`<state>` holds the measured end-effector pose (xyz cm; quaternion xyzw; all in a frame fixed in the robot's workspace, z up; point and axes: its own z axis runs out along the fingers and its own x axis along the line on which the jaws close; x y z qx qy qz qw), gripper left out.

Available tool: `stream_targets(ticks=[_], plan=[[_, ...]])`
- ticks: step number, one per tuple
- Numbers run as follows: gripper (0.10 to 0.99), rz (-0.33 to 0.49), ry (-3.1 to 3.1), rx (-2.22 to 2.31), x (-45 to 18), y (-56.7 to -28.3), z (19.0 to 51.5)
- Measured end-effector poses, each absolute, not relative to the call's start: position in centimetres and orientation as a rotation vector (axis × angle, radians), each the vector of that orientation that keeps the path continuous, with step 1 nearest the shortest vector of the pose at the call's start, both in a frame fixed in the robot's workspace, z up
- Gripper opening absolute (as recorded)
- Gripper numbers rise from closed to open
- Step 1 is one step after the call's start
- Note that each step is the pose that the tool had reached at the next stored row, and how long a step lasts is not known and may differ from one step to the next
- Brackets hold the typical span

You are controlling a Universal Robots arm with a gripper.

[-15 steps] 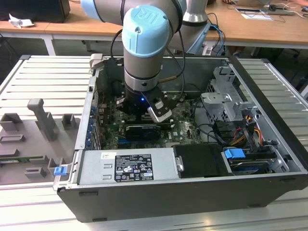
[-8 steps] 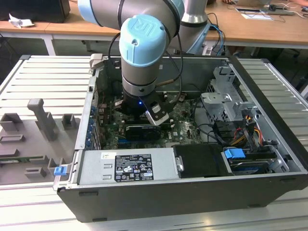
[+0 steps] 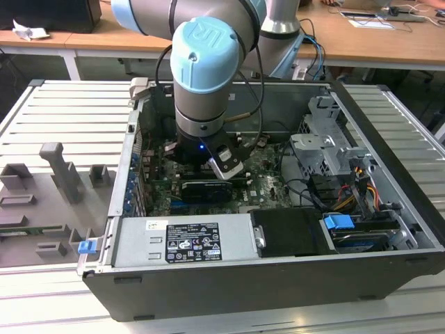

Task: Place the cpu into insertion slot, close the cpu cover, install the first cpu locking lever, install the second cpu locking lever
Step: 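Install the second cpu locking lever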

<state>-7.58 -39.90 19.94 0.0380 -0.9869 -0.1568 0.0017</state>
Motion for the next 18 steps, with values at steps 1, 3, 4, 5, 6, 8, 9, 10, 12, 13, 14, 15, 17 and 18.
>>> stream_targets(ticks=[1, 3, 4, 5, 6, 8, 9, 10, 12, 13, 14, 15, 17, 18], plan=[[0.106, -0.493, -3.097, 0.119, -7.6, -39.9, 19.9], [0.106, -0.499, -3.096, 0.119, -7.6, -39.8, 19.9], [0.106, -0.501, -3.096, 0.120, -7.6, -39.8, 19.8], [0.106, -0.500, -3.096, 0.119, -7.6, -39.8, 19.5], [0.106, -0.500, -3.096, 0.119, -7.6, -39.8, 19.5], [0.106, -0.501, -3.096, 0.119, -7.6, -39.8, 19.6], [0.106, -0.501, -3.096, 0.119, -7.6, -39.8, 19.8], [0.106, -0.500, -3.096, 0.119, -7.7, -39.8, 20.1], [0.106, -0.498, -3.096, 0.119, -7.7, -39.8, 20.5], [0.106, -0.497, -3.097, 0.119, -7.7, -39.7, 20.7], [0.106, -0.496, -3.097, 0.119, -7.7, -39.7, 21.0], [0.106, -0.496, -3.097, 0.119, -7.7, -39.7, 21.1], [0.106, -0.496, -3.097, 0.119, -7.7, -39.7, 21.5], [0.106, -0.496, -3.097, 0.119, -7.7, -39.7, 21.5]])
